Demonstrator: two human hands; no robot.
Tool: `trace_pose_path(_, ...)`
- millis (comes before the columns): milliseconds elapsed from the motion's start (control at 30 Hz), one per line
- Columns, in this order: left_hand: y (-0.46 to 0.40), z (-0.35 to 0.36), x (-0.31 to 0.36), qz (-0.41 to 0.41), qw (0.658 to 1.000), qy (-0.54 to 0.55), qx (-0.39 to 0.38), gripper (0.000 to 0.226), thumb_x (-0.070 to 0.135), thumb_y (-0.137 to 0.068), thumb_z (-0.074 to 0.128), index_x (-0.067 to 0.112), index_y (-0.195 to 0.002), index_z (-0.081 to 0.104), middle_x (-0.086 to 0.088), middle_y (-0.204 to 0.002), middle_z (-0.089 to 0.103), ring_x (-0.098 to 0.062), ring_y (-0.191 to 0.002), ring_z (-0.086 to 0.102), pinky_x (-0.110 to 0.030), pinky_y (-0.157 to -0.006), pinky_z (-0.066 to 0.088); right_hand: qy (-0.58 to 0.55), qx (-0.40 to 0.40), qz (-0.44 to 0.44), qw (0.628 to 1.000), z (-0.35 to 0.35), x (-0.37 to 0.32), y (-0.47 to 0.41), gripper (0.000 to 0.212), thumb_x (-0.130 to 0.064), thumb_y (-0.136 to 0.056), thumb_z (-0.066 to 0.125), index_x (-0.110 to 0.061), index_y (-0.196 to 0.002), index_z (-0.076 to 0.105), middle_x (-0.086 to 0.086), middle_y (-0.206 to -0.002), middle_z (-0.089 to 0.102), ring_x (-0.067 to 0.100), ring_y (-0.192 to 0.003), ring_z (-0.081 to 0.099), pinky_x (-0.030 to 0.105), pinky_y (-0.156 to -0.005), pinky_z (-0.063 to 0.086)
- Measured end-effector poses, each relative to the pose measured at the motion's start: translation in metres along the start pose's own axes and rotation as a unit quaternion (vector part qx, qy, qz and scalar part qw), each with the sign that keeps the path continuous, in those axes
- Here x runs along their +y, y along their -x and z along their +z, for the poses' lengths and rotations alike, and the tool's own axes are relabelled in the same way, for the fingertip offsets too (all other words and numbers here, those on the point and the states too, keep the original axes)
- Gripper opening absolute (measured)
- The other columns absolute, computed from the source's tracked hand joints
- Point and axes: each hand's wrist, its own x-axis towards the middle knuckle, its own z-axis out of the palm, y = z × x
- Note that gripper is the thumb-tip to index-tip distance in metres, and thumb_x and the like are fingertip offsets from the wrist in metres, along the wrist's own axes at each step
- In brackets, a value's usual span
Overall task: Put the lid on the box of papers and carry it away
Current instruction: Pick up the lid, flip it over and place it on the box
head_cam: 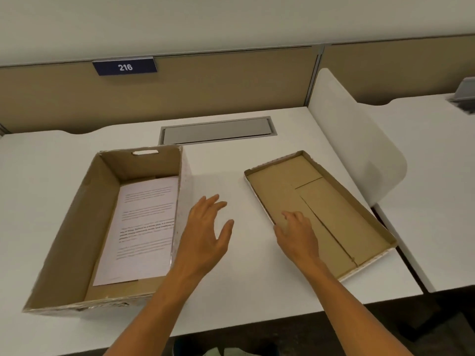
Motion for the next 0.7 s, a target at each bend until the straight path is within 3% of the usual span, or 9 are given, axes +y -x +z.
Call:
trace_pose_path(267, 0.02, 0.059, 0.01, -0.079, 0.995, -0.023, -0.064, 0.048, 0.044, -0.094, 0.054, 0.029, -0.139, 0.048, 0.007, -0.155, 0.038, -0.015, -0.147, 0.025, -0.028, -0.11, 0.014, 0.064, -0.053, -0.037, 0.996, 0.009, 0.016, -0.01, 0.041, -0.039, -0.095, 0.064, -0.014, -0.127, 0.059, 0.007, -0.12, 0.064, 0.03, -0.106, 0.059, 0.037, -0.074, 0.047)
trace_pose_path(433, 0.034, 0.061, 0.007, -0.102, 0.992, -0.019, -0.075, 0.046, 0.042, -0.094, 0.055, 0.028, -0.138, 0.05, 0.006, -0.154, 0.04, -0.015, -0.146, 0.026, -0.032, -0.114, 0.019, 0.09, -0.055, -0.06, 0.993, 0.016, 0.021, -0.013, 0.019, -0.022, -0.1, 0.053, -0.011, -0.111, 0.065, 0.008, -0.112, 0.063, 0.027, -0.092, 0.06, 0.031, -0.063, 0.038)
trace_pose_path(567, 0.041, 0.058, 0.002, -0.107, 0.992, -0.023, -0.07, 0.044, 0.043, -0.094, 0.056, 0.03, -0.136, 0.051, 0.008, -0.154, 0.04, -0.014, -0.145, 0.028, -0.028, -0.11, 0.016, 0.088, -0.051, -0.057, 0.993, 0.015, 0.021, -0.013, 0.02, -0.007, -0.098, 0.046, -0.008, -0.1, 0.066, 0.005, -0.106, 0.064, 0.027, -0.083, 0.06, 0.031, -0.06, 0.035)
trace_pose_path(700, 0.043, 0.054, 0.0, -0.09, 0.993, -0.015, -0.072, 0.044, 0.043, -0.093, 0.056, 0.031, -0.135, 0.052, 0.009, -0.153, 0.041, -0.014, -0.144, 0.031, -0.027, -0.109, 0.018, 0.067, -0.019, -0.05, 0.996, 0.004, 0.019, -0.005, 0.019, -0.008, -0.097, 0.046, -0.007, -0.082, 0.059, 0.003, -0.095, 0.059, 0.025, -0.069, 0.05, 0.031, -0.056, 0.036)
